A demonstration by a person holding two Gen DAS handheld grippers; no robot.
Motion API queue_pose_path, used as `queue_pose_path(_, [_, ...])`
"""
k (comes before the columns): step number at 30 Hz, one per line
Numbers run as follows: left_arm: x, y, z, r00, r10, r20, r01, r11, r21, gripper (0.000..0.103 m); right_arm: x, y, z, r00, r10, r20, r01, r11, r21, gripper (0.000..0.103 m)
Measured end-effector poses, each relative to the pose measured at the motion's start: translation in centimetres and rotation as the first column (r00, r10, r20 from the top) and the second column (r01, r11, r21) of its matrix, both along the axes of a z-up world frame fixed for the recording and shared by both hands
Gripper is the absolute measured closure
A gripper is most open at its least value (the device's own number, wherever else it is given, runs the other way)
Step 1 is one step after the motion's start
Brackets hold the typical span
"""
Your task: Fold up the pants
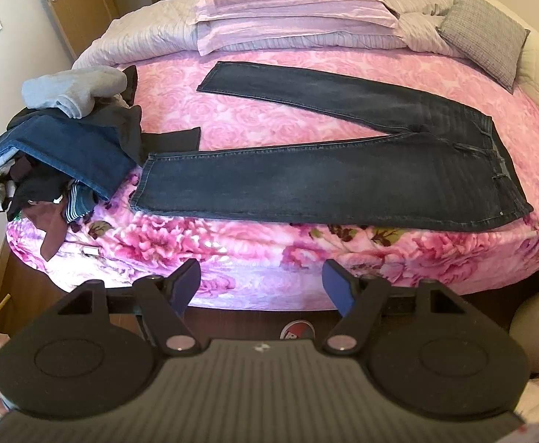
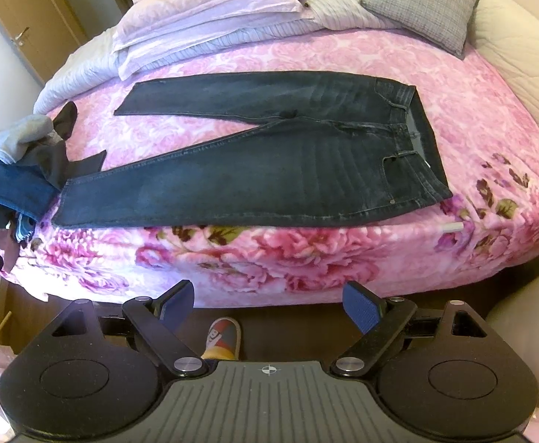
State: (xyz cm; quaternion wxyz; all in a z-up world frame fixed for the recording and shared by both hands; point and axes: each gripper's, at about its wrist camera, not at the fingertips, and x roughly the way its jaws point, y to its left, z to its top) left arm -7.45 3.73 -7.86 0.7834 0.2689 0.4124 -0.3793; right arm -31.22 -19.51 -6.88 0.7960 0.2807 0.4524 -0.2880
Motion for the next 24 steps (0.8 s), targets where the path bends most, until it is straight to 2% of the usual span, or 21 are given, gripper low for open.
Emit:
queue_pose_path(16, [-0.2,-1.2,0.0,1.000,0.000,0.004,0.000,1.000,0.001,0.034,0.1,-1.0,-0.3,1.000,-0.002,0.002,0.002,1.000,0.004,0.018])
queue_pose_path(24, [2.2,-2.9,-1.0,1.000,0.003,-0.017,-0.003,1.000,0.022,0.034,1.4,-3.0,-0.8,0.999,-0.035,-0.010,0.035,0.999,0.015,0.018])
